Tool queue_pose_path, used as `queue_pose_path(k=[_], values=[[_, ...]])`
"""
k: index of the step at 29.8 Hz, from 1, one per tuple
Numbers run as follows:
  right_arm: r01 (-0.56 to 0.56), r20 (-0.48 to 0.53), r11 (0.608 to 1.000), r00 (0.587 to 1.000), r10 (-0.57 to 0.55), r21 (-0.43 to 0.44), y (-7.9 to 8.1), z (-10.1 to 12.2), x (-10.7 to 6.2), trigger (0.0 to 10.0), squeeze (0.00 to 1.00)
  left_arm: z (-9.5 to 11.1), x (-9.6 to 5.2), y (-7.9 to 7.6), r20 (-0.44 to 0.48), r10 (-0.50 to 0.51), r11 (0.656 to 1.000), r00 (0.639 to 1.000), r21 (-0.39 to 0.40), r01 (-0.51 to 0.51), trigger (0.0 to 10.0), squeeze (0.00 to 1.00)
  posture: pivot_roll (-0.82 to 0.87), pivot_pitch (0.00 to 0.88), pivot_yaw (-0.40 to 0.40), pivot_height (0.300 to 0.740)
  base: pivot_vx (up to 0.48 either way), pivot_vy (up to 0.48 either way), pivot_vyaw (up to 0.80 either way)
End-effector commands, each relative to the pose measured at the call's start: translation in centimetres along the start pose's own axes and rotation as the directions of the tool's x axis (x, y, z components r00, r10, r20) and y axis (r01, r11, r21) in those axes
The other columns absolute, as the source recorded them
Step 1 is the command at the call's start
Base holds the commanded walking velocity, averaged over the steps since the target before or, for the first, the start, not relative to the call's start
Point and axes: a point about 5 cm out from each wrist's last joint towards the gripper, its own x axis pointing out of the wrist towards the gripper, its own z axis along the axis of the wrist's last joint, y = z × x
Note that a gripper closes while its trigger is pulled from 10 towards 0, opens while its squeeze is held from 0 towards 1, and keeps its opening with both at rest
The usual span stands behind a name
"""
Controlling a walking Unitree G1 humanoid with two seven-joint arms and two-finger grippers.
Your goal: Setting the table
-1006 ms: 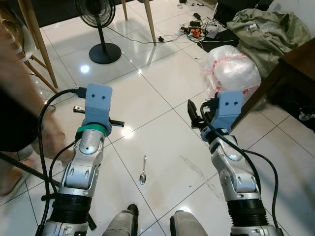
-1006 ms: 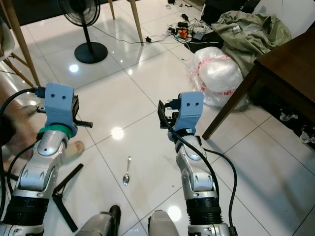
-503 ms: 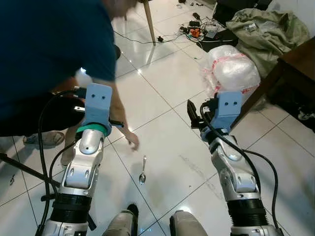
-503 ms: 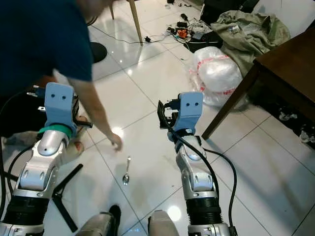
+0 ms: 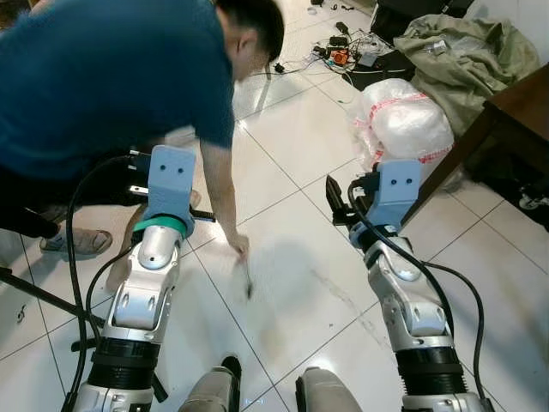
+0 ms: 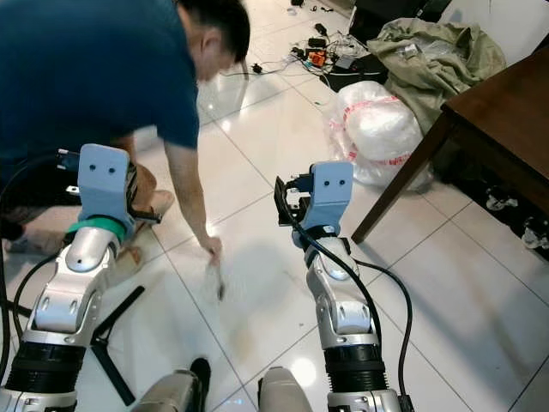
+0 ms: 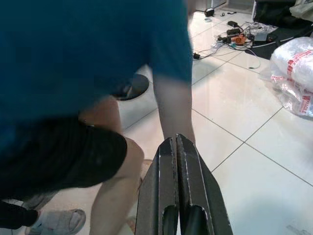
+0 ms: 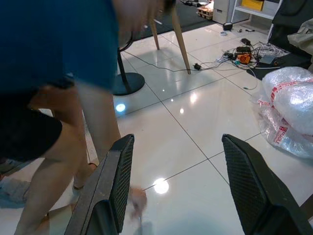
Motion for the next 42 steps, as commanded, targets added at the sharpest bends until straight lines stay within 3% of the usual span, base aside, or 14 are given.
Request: queue_pose_path(k=[1,3,4,5,9,14,42], values=[[0.047,-0.022,0.999,0.999,-0.047,-0.021,-0.7,-0.7,-0.1,10.0,0.00,-0.9,-0.2,0.0,-0.034,-0.010,1.000,0.999,0.013,0.010,10.0,0.00,-0.16,0.038,0.034,0.740,0.000,0.000,0.00],[0.072,-0.027,0.997,0.997,-0.073,-0.031,-1.1,-0.8,-0.1,10.0,0.00,-1.1,-0.3,0.0,-0.041,-0.018,1.000,0.999,0.014,0.018,10.0,0.00,-0.16,0.038,0.034,0.740,0.000,0.000,0.00],[0.125,-0.032,0.990,0.991,-0.127,-0.067,-1.8,-1.1,-0.2,10.0,0.00,-1.3,-0.4,-0.1,-0.054,-0.039,0.999,0.998,0.013,0.040,10.0,0.00,-0.16,0.042,0.036,0.740,0.000,0.000,0.00],[0.243,-0.035,0.967,0.968,-0.247,-0.081,-3.7,-1.4,-0.6,10.0,0.00,-1.9,-0.9,-0.5,-0.081,-0.116,0.993,0.990,0.000,0.117,10.0,0.00,-0.16,0.045,0.039,0.740,0.000,0.000,0.00],[0.300,-0.031,0.951,0.953,-0.303,-0.070,-5.0,-1.4,-1.0,10.0,0.00,-2.0,-1.3,-0.5,-0.086,-0.151,0.988,0.985,-0.001,0.151,10.0,0.00,-0.16,0.047,0.041,0.740,0.000,0.000,0.00],[0.299,-0.030,0.952,0.953,-0.302,-0.069,-5.1,-1.3,-1.0,10.0,0.00,-2.0,-1.1,-0.5,-0.088,-0.136,0.991,0.987,0.004,0.137,10.0,0.00,-0.16,0.047,0.042,0.740,0.000,0.000,0.00],[0.321,-0.032,0.946,0.946,-0.322,-0.044,-5.0,-1.4,-0.7,10.0,0.00,-1.8,-0.7,-0.6,-0.099,-0.125,0.992,0.987,-0.014,0.124,10.0,0.00,-0.16,0.055,0.049,0.740,0.000,0.000,-0.80]])
